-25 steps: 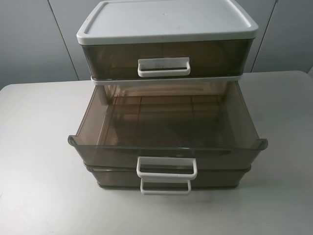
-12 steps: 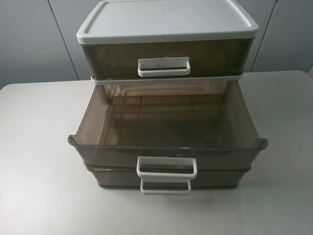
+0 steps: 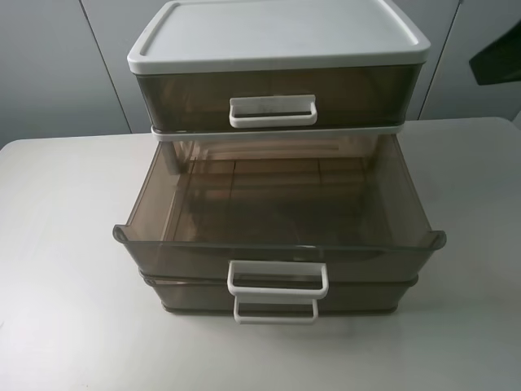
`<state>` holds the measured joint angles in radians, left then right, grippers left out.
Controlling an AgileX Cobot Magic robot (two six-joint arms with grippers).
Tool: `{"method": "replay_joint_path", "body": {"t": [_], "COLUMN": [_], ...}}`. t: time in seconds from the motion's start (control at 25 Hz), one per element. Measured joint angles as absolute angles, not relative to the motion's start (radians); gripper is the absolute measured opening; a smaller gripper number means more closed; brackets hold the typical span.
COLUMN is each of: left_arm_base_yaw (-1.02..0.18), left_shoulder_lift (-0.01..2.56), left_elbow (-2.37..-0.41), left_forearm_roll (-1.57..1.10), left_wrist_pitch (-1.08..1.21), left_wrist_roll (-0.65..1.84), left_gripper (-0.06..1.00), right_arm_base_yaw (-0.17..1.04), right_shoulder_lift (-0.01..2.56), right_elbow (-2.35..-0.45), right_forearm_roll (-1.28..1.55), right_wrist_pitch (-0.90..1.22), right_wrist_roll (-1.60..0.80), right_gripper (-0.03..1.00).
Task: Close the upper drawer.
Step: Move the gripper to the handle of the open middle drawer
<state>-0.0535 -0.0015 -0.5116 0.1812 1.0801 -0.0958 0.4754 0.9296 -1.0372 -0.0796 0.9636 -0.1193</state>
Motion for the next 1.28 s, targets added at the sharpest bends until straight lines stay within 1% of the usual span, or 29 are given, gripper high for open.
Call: {"method": "replay_joint_path", "body": {"t": [0.28, 0.4, 0.52, 0.64, 0.92, 1.04, 1.28], "left_arm_base_yaw": [-0.053, -0.053, -0.053, -0.053, -0.053, -0.053, -0.053], "left_shoulder_lift": [-0.001, -0.001, -0.001, -0.001, -0.001, -0.001, -0.001], "left_elbow": [-0.512, -0.512, -0.512, -0.512, -0.512, -0.512, -0.512], "left_forearm_roll": [0.181, 0.181, 0.181, 0.181, 0.181, 0.181, 0.181], "left_wrist_pitch": [1.08, 1.08, 1.08, 1.08, 1.08, 1.08, 1.08], "left_wrist_roll": [-0.096, -0.096, -0.096, -0.096, -0.096, -0.096, -0.096], "left_gripper": [0.74, 0.74, 0.74, 0.74, 0.74, 0.74, 0.74], "right_arm_base_yaw": [0.812, 0.936, 1.026, 1.057, 1.066, 1.086, 1.164], "right_shoulder_lift": [1.063, 1.126, 1.192, 1.261, 1.389, 1.421, 1.466], "right_elbow": [-1.089, -1.089, -1.089, -1.089, -1.09, -1.09, -1.09], "right_forearm_roll": [0.0, 0.059, 0.1, 0.182, 0.38, 0.408, 0.387], "right_wrist_pitch": [0.988, 1.011, 1.027, 1.034, 1.104, 1.115, 1.105], "right_wrist_roll": [-0.16, -0.185, -0.198, -0.228, -0.351, -0.376, -0.379], "right_gripper": [0.68, 0.68, 0.68, 0.68, 0.68, 0.68, 0.68]}}
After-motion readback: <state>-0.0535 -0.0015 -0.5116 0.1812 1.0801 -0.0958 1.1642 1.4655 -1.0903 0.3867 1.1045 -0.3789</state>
